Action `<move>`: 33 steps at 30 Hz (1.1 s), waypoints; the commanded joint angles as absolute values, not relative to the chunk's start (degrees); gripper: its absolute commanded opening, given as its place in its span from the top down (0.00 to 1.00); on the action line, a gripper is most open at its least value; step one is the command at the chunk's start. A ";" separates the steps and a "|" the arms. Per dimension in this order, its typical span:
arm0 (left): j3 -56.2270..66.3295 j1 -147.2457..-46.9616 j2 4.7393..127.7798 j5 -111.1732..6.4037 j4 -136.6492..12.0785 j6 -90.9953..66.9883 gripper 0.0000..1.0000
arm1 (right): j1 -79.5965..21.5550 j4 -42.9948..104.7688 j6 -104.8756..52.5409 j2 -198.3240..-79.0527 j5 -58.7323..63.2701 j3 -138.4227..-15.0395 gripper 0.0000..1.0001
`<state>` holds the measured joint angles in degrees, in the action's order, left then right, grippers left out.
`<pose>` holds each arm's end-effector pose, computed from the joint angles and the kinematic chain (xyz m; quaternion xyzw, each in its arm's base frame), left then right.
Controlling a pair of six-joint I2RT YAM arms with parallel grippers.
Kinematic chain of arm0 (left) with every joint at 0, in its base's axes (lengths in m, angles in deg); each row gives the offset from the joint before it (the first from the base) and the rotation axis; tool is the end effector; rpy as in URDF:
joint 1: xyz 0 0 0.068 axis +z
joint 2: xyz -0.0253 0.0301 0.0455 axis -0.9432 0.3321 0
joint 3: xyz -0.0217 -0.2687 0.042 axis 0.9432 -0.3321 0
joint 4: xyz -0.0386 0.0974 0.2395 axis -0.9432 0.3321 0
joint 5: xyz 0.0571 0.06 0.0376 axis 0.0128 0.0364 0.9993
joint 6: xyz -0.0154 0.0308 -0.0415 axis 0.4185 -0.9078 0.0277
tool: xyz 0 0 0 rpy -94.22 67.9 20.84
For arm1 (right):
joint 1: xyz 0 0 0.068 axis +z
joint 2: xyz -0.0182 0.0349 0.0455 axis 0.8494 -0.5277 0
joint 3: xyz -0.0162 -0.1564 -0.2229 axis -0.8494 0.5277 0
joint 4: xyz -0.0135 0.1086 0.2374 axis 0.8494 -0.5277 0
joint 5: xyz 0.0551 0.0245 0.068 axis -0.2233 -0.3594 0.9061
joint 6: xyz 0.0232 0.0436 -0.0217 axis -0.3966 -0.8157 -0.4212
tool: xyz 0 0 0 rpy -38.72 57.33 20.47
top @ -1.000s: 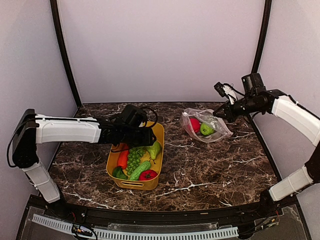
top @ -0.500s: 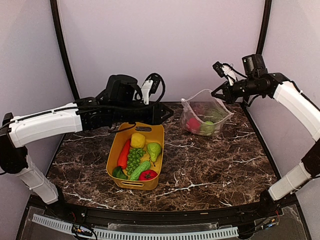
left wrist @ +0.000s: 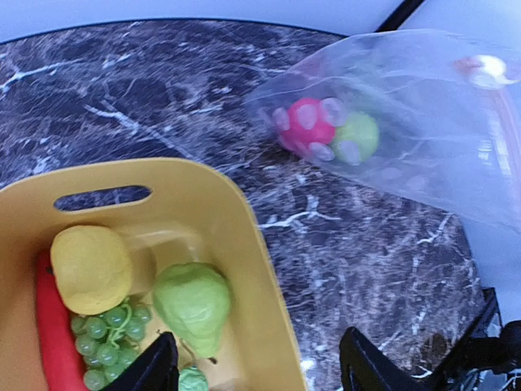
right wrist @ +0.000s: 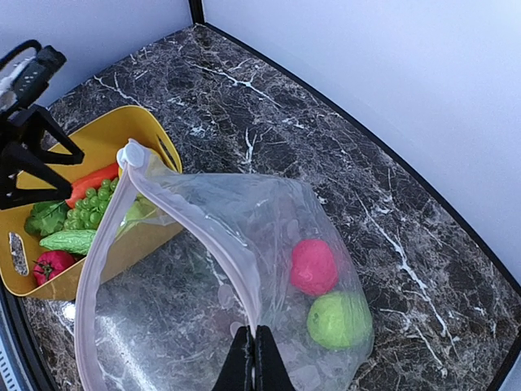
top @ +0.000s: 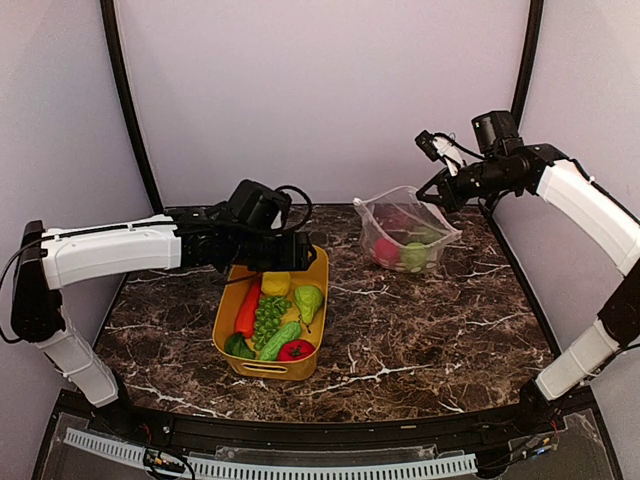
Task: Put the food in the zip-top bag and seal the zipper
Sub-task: Pick up the fake fruit from the bin.
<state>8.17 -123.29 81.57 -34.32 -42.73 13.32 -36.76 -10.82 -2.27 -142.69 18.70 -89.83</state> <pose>0.2272 -0.2883 0.3109 0.0797 0.8724 -0.2823 0.3909 0.2938 0.1307 0.3854 -0.3757 0.8025 0.2037 0.4163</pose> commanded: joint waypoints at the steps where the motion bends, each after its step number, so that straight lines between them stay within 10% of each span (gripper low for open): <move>1: 7.80 -120.67 84.85 -35.02 -40.11 16.29 0.31 | -36.35 -10.91 -2.66 -143.12 18.36 -91.45 1.00; 24: 10.79 -117.83 101.99 -42.29 -42.27 17.48 0.24 | -36.02 -10.97 -2.87 -143.73 19.45 -90.48 1.00; 33: 10.88 -117.49 102.82 -41.77 -42.48 15.83 0.45 | -36.03 -10.99 -2.99 -143.54 19.34 -90.13 1.00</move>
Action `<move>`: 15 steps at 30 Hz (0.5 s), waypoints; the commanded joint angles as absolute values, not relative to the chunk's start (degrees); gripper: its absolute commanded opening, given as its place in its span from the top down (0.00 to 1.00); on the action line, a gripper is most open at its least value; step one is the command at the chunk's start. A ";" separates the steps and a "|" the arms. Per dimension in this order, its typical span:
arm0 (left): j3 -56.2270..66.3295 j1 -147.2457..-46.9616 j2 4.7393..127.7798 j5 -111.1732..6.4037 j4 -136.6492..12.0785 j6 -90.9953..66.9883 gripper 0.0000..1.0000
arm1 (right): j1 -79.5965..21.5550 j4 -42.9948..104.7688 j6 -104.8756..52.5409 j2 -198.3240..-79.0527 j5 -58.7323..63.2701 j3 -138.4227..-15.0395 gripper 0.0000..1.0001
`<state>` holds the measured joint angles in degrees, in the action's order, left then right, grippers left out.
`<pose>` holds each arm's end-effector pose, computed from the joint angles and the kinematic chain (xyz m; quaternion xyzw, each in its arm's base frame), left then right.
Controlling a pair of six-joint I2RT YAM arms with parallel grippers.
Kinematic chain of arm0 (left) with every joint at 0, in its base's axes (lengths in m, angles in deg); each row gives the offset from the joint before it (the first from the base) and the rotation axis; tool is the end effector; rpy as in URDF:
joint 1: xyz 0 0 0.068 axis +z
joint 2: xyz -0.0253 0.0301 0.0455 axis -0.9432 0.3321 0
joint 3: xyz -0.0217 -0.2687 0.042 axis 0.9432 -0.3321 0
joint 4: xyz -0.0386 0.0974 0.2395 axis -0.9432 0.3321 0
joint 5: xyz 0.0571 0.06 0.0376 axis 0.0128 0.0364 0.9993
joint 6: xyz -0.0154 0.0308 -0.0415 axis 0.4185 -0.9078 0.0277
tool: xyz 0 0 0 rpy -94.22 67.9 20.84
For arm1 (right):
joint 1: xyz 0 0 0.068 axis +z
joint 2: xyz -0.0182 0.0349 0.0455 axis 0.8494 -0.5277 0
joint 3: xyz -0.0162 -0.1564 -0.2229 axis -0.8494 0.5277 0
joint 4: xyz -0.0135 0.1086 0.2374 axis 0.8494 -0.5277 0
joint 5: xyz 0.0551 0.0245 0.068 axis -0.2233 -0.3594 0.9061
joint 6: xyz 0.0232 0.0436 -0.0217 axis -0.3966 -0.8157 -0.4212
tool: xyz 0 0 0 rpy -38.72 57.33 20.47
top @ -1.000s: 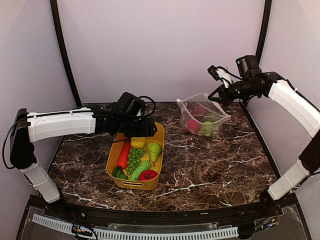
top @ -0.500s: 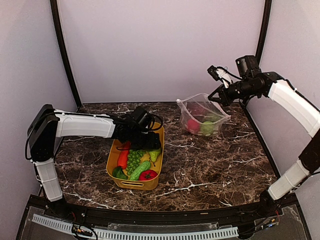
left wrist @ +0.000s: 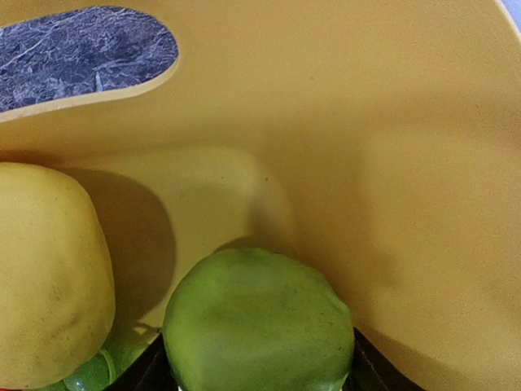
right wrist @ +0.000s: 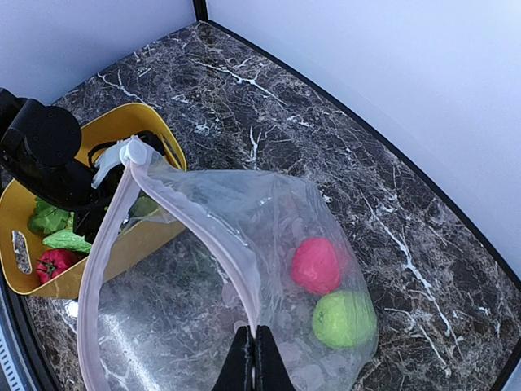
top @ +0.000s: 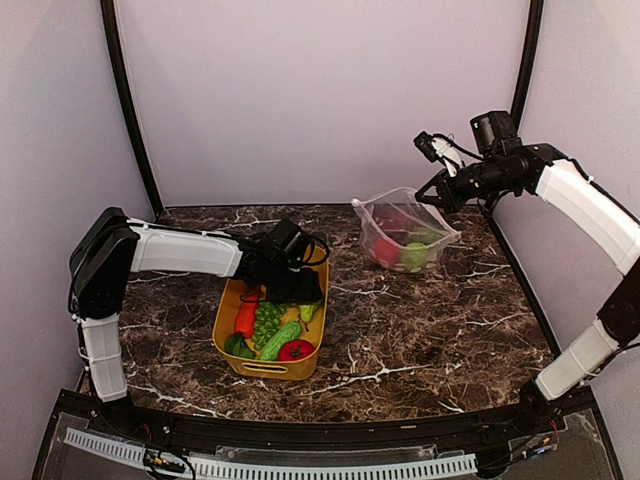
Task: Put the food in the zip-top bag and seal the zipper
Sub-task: Pick up the fake fruit from the bin.
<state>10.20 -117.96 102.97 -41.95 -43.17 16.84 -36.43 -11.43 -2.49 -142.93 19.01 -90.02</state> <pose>0.2872 -0.3099 0.1814 0.0509 0.9435 -0.2138 0.2482 0.2933 0.1326 0.3844 -0.3772 0.8039 0.2084 0.4099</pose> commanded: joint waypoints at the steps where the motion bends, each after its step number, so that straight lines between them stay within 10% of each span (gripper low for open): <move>1: 10.73 -117.53 102.08 -41.32 -42.54 15.60 0.47 | -36.03 -10.96 -2.96 -143.56 19.33 -90.13 1.00; 15: 6.89 -117.61 81.91 -38.04 -44.61 3.52 0.53 | -35.92 -10.97 -2.76 -143.95 19.61 -90.44 1.00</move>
